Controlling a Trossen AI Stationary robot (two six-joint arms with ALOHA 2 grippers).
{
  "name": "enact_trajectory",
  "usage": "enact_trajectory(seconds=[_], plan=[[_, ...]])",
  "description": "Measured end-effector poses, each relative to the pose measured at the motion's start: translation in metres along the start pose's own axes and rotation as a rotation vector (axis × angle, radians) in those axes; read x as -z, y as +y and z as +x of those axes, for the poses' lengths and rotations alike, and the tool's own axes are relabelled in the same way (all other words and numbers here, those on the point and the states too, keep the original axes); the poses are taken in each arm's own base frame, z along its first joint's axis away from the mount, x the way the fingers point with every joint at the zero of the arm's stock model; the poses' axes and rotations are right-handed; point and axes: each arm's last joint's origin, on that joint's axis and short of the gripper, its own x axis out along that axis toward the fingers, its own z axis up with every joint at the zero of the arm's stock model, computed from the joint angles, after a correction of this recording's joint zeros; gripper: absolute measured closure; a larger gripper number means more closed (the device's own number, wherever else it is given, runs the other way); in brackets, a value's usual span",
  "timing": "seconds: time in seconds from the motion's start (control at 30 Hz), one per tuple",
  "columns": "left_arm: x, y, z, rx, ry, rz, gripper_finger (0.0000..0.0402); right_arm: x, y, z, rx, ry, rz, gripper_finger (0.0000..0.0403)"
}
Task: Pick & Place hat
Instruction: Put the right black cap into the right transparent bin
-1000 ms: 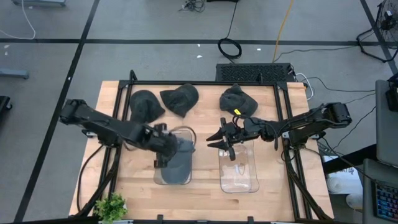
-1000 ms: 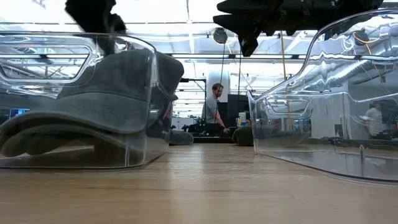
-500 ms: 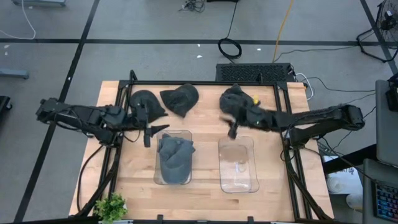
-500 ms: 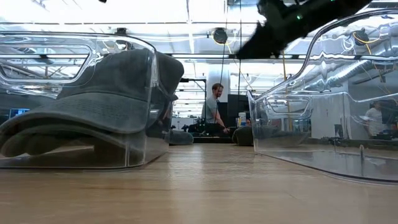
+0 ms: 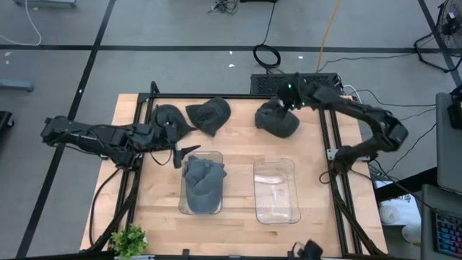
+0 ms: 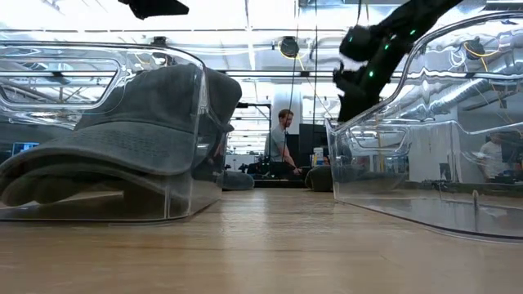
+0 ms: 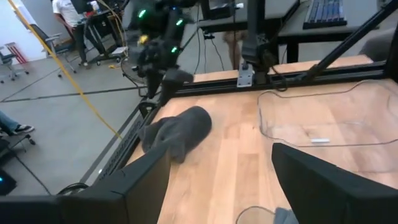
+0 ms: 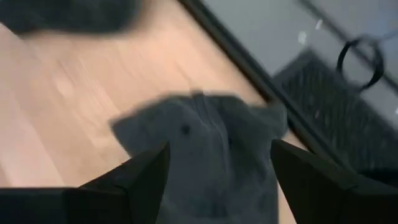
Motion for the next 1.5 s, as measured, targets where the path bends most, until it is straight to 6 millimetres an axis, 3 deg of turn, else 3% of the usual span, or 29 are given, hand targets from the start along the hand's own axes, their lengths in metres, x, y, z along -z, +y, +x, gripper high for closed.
enact_trajectory(seconds=[0.13,0.3,0.63,0.77,0.9,0.97,1.13,1.33,1.5], plan=[[0.001,-0.001,0.002,0.009,0.007,-0.007,0.0115,0.003,-0.016,0.026,-0.080,0.107,0.015,0.0142],[0.000,-0.001,0.001,0.009,0.003,-0.009,0.0124,0.015,-0.012,0.051,-0.153,0.235,-0.017,0.0148],[0.000,-0.001,0.001,0.010,0.003,-0.011,0.0115,0.027,-0.013,0.086,-0.019,0.370,-0.123,0.0158],[0.000,-0.001,0.001,0.010,0.002,-0.011,0.0119,0.028,-0.012,0.084,-0.025,0.374,-0.130,0.0219],[0.000,-0.001,0.001,0.010,0.002,-0.011,0.0126,0.025,-0.010,0.074,-0.116,0.338,-0.133,0.0358],[0.000,-0.001,0.001,0.010,0.002,-0.011,0.0127,0.022,-0.009,0.067,-0.138,0.305,-0.135,0.0388],[0.000,-0.001,0.001,0.010,0.002,-0.011,0.0123,0.008,0.000,0.030,-0.121,0.171,-0.134,0.0400],[0.000,-0.001,0.001,0.010,0.002,-0.011,0.0121,0.000,0.032,-0.058,-0.115,-0.084,-0.097,0.0402],[0.000,-0.001,0.001,0.010,0.002,-0.011,0.0127,0.027,0.079,-0.135,-0.108,-0.287,-0.044,0.0402]])
